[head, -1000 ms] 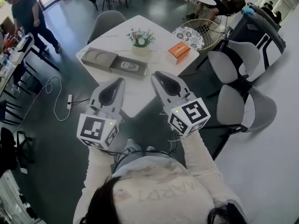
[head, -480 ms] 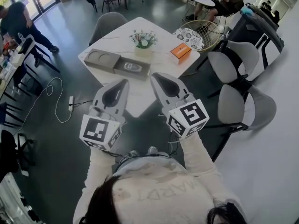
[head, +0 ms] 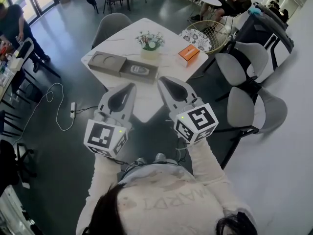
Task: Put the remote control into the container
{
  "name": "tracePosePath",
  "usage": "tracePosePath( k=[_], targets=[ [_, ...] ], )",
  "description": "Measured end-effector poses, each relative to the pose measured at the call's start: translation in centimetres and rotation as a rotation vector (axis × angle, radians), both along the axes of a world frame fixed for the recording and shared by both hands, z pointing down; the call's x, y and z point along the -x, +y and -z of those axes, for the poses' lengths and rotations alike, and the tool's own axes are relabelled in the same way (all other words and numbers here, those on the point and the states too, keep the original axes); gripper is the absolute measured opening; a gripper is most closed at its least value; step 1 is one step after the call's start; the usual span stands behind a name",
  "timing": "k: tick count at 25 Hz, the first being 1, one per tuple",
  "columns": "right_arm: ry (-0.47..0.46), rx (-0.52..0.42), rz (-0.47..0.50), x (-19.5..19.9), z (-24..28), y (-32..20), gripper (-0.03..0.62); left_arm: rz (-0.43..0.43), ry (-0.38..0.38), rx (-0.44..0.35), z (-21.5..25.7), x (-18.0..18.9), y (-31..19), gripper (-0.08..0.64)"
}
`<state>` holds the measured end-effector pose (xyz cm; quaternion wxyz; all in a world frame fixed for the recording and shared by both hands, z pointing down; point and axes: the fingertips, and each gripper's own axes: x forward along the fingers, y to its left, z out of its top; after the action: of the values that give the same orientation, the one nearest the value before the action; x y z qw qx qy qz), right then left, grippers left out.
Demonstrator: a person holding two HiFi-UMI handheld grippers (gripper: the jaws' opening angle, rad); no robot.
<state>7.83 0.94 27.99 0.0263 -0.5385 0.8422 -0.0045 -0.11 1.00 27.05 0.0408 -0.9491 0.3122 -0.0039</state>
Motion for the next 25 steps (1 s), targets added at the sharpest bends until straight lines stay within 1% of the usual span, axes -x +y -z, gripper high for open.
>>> tracePosePath(
  k=[6,11,25],
  targets=[
    [0.012,0.003,0.003,0.5,-0.3,0.1,0.031,0.003,-0.007,0.001,-0.3,0.4,-0.5,0.014],
    [0.023,0.008,0.006,0.8,-0.3,0.1,0.031,0.001,0.003,0.0,0.0,0.6,-0.9,0.014],
    [0.019,0.007,0.0,0.6,-0.2,0.0,0.031,-0.014,-0.001,-0.008,0.1,0.0,-1.2,0.014]
  ],
)
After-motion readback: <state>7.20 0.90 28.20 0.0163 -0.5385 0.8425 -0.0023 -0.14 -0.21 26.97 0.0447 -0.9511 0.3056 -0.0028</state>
